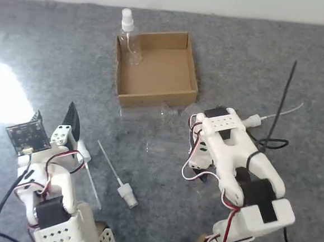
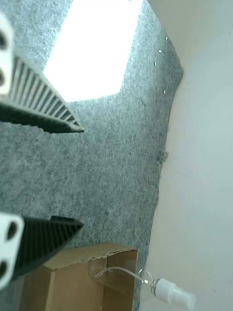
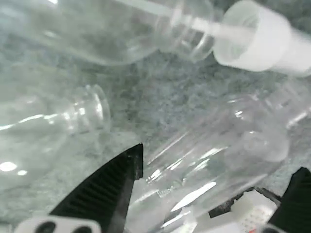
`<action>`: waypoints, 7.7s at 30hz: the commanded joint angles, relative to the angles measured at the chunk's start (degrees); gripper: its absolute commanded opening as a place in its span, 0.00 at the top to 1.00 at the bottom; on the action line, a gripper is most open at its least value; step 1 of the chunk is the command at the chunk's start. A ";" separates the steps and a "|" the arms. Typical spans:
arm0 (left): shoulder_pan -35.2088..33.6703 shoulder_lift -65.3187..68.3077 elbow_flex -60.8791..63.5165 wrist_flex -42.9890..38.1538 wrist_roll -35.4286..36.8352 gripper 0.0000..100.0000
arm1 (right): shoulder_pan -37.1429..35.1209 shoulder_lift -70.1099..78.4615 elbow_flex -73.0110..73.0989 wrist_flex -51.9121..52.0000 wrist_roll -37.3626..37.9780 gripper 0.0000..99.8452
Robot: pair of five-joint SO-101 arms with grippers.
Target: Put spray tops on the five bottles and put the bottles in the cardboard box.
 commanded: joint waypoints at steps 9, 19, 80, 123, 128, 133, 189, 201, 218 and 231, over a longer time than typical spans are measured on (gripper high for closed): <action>-0.09 -1.05 -0.75 -1.49 0.44 0.74 | 0.13 0.66 -0.44 -3.38 8.26 0.85; -0.09 -1.05 -0.75 -1.49 0.44 0.74 | 0.13 0.66 -9.32 4.44 13.19 0.89; -0.09 -1.05 -0.75 -1.49 0.44 0.74 | 1.27 11.74 -27.16 15.69 35.78 0.98; -0.09 -1.05 -0.75 -1.49 0.44 0.74 | -17.89 -28.35 -18.99 5.41 35.25 0.98; -0.09 -1.05 -0.75 -1.58 0.44 0.74 | -18.42 -28.35 -18.99 1.80 31.03 0.99; -0.18 -1.05 -0.75 -1.58 0.44 0.74 | -18.42 -28.44 -18.99 -1.27 27.96 0.99; -0.09 -0.53 -21.76 11.78 -15.91 0.74 | -1.98 -95.25 39.91 -38.73 28.40 0.99; -0.44 17.23 -32.04 21.01 -19.34 0.73 | -1.98 -95.69 40.18 -38.73 28.40 0.99; -1.85 33.58 -24.31 22.42 -16.26 0.61 | -1.89 -95.78 44.75 -44.62 28.48 0.99; 3.87 33.76 -20.44 22.42 -14.95 0.61 | -1.89 -95.69 45.10 -45.05 32.70 0.99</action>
